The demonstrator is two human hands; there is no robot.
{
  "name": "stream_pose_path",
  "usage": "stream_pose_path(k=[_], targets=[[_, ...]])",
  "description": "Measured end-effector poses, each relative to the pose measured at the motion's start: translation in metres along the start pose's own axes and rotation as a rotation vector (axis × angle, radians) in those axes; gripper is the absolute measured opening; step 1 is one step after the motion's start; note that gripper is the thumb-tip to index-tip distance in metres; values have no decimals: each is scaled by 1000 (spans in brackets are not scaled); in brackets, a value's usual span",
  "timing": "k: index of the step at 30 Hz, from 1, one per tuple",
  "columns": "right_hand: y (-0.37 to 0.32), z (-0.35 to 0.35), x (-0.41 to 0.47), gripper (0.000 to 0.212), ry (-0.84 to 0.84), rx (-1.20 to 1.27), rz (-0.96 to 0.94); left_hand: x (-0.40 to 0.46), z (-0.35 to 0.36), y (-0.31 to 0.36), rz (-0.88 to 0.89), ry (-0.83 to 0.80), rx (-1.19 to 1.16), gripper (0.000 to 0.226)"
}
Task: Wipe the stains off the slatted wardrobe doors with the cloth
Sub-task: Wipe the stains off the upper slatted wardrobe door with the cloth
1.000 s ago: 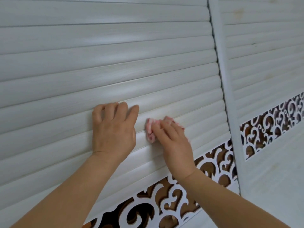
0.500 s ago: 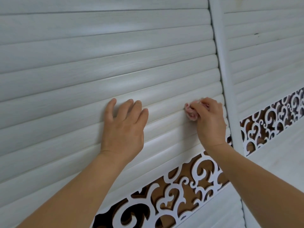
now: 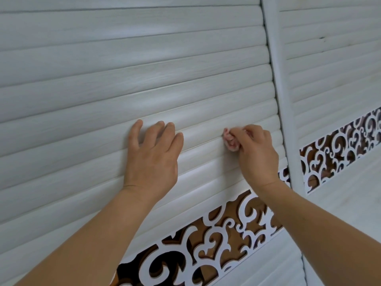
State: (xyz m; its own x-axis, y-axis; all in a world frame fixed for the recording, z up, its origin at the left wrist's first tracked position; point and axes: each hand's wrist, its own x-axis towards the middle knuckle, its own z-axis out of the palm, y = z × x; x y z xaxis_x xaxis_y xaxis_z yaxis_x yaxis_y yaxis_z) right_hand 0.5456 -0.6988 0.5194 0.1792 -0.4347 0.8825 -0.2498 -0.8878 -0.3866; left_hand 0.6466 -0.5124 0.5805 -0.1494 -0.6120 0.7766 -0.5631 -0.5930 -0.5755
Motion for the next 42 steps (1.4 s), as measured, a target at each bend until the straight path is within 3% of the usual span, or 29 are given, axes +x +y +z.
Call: stream_pose_path(k=[9, 14, 17, 19, 23, 27, 32, 37, 39, 42], targets=[[-9, 0, 9, 23, 112, 43, -127, -2, 1, -2, 25, 2, 10, 47], [-34, 11, 8, 20, 204, 261, 51, -4, 4, -2, 15, 36, 7, 46], [-50, 17, -3, 15, 226, 356, -17, -2, 6, 1, -7, 82, 6, 41], [-54, 21, -9, 23, 199, 382, -105, 1, 6, 5, -33, 102, 8, 35], [-34, 26, -2, 22, 285, 185, -220, 1, 10, 9, -58, 120, 11, 33], [1, 23, 12, 17, 332, 60, -91, -2, 13, 6, -41, 126, 38, 37], [46, 6, 40, 21, 183, 115, 384, -1, 11, 9, -63, 103, 14, 36], [55, -4, 70, 26, 300, 299, 752, -1, 9, 10, -70, 82, -1, 37], [36, 0, 64, 30, 311, 287, 715, 0, 7, 11, -67, 72, -2, 38], [-7, 7, 41, 25, 274, 300, 389, -1, 6, 11, -70, 63, -11, 39]])
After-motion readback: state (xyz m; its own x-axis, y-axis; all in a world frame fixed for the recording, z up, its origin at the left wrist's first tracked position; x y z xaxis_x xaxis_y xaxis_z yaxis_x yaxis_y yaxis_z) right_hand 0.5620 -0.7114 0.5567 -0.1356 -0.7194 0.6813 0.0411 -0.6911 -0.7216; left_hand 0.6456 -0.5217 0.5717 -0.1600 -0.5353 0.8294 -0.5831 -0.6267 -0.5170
